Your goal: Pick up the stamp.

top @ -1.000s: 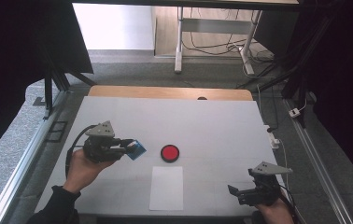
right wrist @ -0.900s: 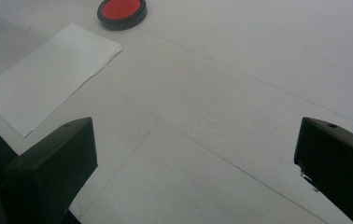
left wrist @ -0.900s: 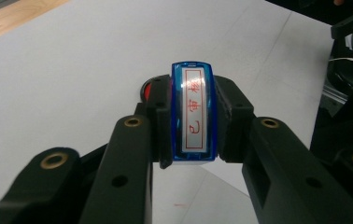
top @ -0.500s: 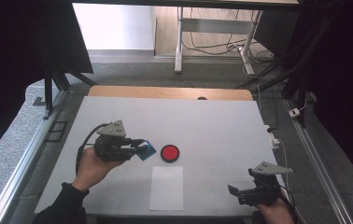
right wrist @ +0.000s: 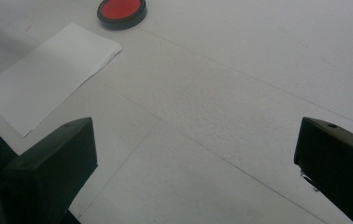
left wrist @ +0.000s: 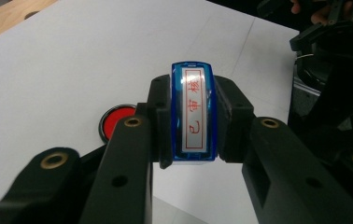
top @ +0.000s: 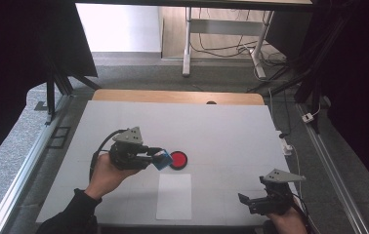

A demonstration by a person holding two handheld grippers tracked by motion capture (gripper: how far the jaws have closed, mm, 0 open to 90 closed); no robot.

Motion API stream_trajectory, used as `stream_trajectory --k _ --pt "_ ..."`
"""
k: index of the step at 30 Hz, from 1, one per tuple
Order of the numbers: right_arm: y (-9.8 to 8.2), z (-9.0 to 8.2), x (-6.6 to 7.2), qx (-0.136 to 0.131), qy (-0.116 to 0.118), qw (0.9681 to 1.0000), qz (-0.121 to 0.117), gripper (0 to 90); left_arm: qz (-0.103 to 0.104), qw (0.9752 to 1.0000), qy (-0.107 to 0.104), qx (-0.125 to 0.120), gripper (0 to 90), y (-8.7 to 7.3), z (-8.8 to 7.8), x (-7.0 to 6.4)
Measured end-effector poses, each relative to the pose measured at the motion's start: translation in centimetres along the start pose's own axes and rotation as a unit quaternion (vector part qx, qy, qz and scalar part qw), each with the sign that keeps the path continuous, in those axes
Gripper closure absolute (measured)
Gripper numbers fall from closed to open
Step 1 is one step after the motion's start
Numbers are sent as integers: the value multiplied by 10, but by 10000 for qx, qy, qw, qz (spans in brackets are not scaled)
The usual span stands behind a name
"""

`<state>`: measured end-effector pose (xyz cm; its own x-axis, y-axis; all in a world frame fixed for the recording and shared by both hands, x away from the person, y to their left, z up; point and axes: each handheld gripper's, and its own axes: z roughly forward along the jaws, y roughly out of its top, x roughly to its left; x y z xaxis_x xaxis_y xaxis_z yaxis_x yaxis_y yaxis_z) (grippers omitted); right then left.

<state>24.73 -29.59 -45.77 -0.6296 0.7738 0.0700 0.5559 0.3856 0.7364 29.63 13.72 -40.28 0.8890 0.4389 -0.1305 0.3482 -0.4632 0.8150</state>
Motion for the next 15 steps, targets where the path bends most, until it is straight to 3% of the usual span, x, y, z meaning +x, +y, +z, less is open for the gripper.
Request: stream_trajectory --k 15 --pt "0 0 0 -5 -5 10000 9 0 46 9999 -141 -25 706 2 4 -5"
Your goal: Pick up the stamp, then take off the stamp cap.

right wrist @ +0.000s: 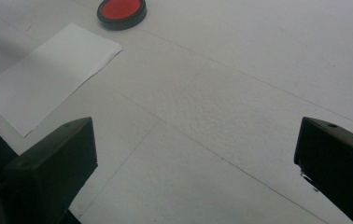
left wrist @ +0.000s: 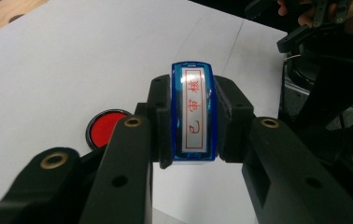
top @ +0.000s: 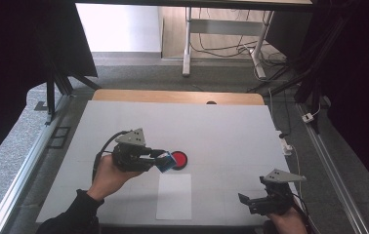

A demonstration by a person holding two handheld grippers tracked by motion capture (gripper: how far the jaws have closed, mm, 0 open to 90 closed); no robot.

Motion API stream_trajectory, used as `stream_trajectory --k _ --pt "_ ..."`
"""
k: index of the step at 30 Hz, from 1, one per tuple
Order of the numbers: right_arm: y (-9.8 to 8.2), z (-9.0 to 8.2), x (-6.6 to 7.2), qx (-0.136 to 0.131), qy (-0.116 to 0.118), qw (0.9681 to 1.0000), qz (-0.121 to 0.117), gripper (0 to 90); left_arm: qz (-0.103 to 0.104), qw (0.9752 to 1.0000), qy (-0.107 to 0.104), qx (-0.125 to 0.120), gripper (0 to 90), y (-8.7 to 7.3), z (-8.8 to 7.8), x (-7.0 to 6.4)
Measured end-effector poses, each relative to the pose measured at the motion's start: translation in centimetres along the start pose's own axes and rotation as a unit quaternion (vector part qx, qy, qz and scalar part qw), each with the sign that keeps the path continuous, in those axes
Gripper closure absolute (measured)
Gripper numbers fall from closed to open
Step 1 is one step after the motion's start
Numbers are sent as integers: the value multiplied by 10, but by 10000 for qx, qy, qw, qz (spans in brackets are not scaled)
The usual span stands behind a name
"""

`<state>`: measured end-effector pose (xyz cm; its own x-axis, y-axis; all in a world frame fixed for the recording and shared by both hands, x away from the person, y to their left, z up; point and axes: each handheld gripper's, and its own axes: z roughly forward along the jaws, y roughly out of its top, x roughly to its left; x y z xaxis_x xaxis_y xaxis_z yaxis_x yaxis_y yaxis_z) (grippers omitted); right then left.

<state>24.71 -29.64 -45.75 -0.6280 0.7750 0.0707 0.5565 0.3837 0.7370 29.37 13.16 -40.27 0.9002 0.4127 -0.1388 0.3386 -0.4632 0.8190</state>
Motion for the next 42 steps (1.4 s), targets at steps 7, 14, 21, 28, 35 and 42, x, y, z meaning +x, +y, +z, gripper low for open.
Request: stream_trajectory --k 7,14,21,28,35,42 --pt "1 -1 1 -92 41 9999 -65 0 18 10000 -15 -2 706 -2 0 -1" --pt "4 -2 6 -320 192 9992 -128 0 21 10000 -42 -8 706 -3 0 -1" --pt "12 3 18 -459 452 9971 -393 0 34 10000 -79 14 706 -5 1 -2" --pt "18 11 26 -422 681 9952 -563 0 -10 10000 -64 18 706 -7 -1 -2" --pt "27 20 37 -447 918 9924 -694 0 -3 10000 -87 46 706 -8 1 -2" --pt "34 30 47 -433 1191 9889 -771 0 30 10000 -68 36 706 -8 1 -2"
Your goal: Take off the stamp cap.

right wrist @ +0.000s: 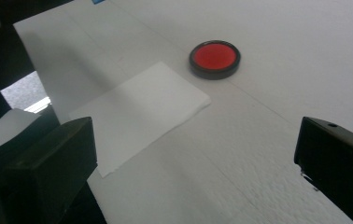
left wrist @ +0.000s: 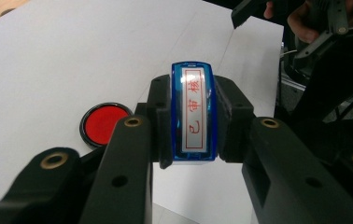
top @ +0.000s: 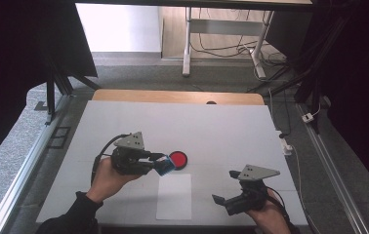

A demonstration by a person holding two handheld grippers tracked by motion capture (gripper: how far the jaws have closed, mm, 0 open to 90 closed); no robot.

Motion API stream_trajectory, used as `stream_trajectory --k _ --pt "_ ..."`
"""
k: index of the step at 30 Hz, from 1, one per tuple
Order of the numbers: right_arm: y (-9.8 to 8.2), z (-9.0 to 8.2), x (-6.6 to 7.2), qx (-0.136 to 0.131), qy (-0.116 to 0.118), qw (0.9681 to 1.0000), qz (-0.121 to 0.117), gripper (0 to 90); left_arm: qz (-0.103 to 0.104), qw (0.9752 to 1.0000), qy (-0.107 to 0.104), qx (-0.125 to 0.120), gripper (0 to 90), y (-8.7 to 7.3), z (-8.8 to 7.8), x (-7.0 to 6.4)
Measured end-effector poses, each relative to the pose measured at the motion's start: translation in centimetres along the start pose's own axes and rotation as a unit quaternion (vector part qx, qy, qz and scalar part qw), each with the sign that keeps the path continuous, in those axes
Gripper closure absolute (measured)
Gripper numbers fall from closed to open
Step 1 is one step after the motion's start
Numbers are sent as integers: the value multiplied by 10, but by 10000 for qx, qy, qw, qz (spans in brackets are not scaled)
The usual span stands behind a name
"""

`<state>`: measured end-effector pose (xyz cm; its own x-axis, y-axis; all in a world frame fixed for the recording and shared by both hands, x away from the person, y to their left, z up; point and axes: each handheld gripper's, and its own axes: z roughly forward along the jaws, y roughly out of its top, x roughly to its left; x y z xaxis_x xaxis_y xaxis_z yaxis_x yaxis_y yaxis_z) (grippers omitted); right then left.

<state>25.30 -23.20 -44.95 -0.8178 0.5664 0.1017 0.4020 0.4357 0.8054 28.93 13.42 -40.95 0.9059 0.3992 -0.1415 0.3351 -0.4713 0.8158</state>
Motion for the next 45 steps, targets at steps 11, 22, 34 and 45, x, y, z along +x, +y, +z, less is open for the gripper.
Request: stream_trajectory --k 11,22,34,45 --pt "13 22 10 122 395 9991 -107 0 21 9999 -99 -38 706 -1 0 1" --pt "25 41 18 193 621 9974 -314 0 50 9996 -269 -83 706 -1 0 2" --pt "41 60 18 209 850 9952 -431 0 142 9992 -363 -57 706 -1 1 2" --pt "54 75 22 197 1249 9905 -532 0 260 9980 -549 -152 706 -1 0 1"
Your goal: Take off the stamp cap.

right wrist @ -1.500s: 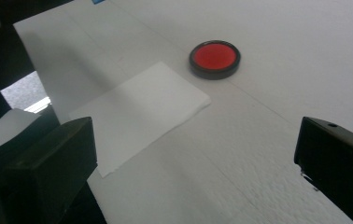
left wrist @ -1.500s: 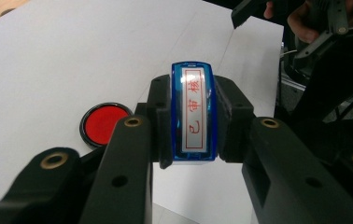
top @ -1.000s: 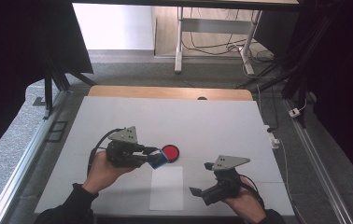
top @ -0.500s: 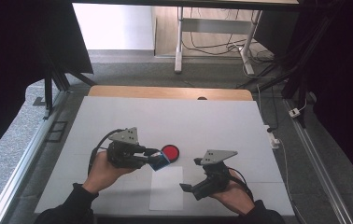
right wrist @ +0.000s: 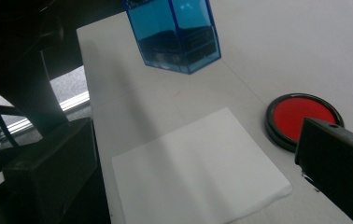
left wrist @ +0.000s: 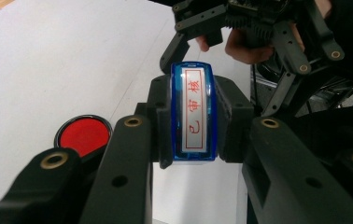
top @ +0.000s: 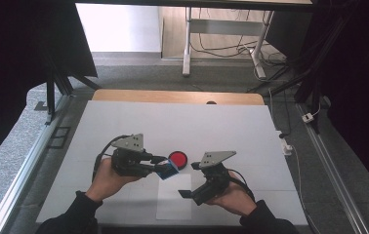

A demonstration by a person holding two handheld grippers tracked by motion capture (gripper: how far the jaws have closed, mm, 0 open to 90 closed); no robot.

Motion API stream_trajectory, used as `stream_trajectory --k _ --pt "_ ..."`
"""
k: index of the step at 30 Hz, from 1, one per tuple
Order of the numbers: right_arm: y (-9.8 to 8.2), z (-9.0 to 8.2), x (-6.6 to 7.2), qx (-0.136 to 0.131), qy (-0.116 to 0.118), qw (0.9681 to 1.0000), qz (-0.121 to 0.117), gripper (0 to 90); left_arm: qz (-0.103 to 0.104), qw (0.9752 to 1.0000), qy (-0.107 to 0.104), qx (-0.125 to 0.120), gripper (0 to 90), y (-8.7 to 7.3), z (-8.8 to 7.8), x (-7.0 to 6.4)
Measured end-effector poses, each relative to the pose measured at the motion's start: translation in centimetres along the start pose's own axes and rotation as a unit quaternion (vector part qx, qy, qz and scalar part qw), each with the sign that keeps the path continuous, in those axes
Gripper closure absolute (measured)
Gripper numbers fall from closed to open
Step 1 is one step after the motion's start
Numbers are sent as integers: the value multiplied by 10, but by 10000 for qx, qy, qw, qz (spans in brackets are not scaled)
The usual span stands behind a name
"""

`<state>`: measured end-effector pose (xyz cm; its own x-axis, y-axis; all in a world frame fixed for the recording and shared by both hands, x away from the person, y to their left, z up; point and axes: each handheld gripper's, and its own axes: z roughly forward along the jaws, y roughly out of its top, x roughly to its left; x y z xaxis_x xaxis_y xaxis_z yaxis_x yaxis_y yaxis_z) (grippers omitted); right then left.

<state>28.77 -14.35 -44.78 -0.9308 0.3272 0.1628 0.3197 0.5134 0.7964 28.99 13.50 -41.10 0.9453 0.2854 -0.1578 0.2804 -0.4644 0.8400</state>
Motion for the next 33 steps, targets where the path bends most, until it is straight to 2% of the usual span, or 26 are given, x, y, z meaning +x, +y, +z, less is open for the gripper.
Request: stream_trajectory --k 6,13,17,21,24,33 --pt "5 9 0 -31 280 9995 -120 0 87 9998 -157 -61 706 0 -1 0" --pt "10 17 -1 -25 470 9984 -306 0 160 9994 -303 -81 706 0 0 -1" --pt "13 23 -2 13 594 9976 -366 41 201 9990 -385 -103 706 0 -1 -1" --pt "15 26 -3 -7 695 9968 -405 113 265 9985 -457 -113 706 0 -1 -2" --pt "18 25 -4 -16 800 9958 -443 224 290 9983 -488 -129 706 0 -1 -3" --pt "19 24 -7 80 1103 9927 -477 463 437 9973 -578 -140 706 0 0 -3"
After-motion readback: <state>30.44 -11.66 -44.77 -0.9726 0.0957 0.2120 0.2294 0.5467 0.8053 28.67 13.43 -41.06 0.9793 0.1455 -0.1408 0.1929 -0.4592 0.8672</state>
